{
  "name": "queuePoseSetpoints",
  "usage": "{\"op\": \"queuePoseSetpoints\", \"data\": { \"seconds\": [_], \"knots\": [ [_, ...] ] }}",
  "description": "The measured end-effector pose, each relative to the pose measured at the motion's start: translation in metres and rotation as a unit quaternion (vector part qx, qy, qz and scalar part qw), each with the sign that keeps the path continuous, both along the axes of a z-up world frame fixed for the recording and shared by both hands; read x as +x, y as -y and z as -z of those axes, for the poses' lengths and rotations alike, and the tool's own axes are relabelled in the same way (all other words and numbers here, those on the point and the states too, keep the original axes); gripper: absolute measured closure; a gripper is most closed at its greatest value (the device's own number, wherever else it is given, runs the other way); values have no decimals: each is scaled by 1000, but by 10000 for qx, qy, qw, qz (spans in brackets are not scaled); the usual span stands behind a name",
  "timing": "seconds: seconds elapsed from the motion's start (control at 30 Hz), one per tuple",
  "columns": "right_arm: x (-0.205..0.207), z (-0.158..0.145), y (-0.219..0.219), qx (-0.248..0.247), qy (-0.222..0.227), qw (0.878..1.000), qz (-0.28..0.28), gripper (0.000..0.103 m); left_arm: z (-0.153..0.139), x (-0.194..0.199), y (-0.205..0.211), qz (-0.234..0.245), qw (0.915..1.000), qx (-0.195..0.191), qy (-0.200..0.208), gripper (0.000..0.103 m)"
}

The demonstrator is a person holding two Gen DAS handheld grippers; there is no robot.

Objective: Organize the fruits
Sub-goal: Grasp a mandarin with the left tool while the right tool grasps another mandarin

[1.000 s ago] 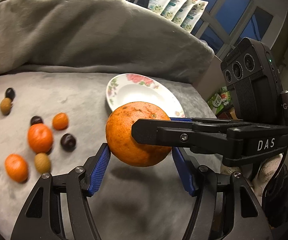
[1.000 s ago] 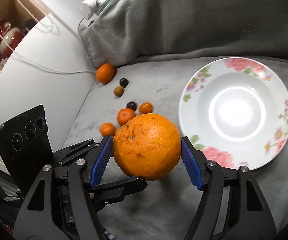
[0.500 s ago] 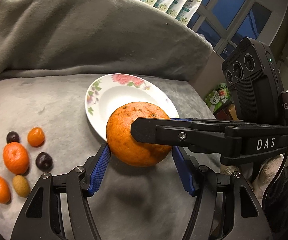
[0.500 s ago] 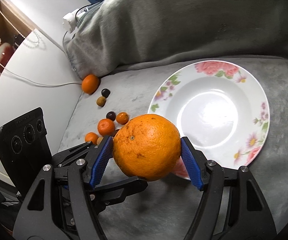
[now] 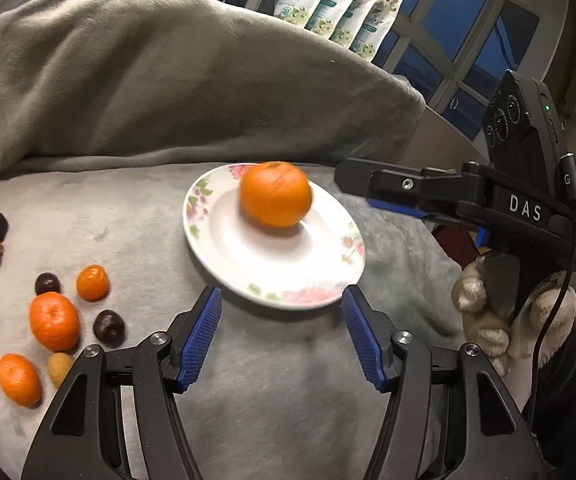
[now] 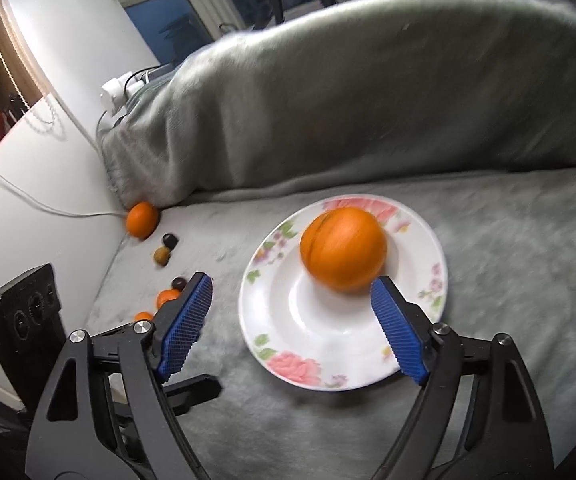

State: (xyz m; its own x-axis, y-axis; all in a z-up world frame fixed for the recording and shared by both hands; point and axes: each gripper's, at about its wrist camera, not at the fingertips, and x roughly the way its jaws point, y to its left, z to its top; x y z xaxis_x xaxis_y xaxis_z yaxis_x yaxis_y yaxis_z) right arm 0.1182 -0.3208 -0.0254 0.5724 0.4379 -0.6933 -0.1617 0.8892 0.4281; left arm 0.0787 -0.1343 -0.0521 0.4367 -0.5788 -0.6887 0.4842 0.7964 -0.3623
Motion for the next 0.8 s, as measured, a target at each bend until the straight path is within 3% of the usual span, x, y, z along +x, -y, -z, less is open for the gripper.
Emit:
{"op": "queuePoseSetpoints", "data": {
  "seconds": [0.37,0.6,0.8],
  "knots": [
    [-17,-20,-19,-1186,692,9904,148,14,-8,-16,-37,-369,9988,37,323,42],
    [-24,-26,-35,-1292,899,9875,62,14,-13,-24,-71,-724,9954,208,592,42],
    [-28,-21,-48,-1161,860,9894,-123,14,-7,-30,-111,-1116,9914,407,554,42]
  ]
}}
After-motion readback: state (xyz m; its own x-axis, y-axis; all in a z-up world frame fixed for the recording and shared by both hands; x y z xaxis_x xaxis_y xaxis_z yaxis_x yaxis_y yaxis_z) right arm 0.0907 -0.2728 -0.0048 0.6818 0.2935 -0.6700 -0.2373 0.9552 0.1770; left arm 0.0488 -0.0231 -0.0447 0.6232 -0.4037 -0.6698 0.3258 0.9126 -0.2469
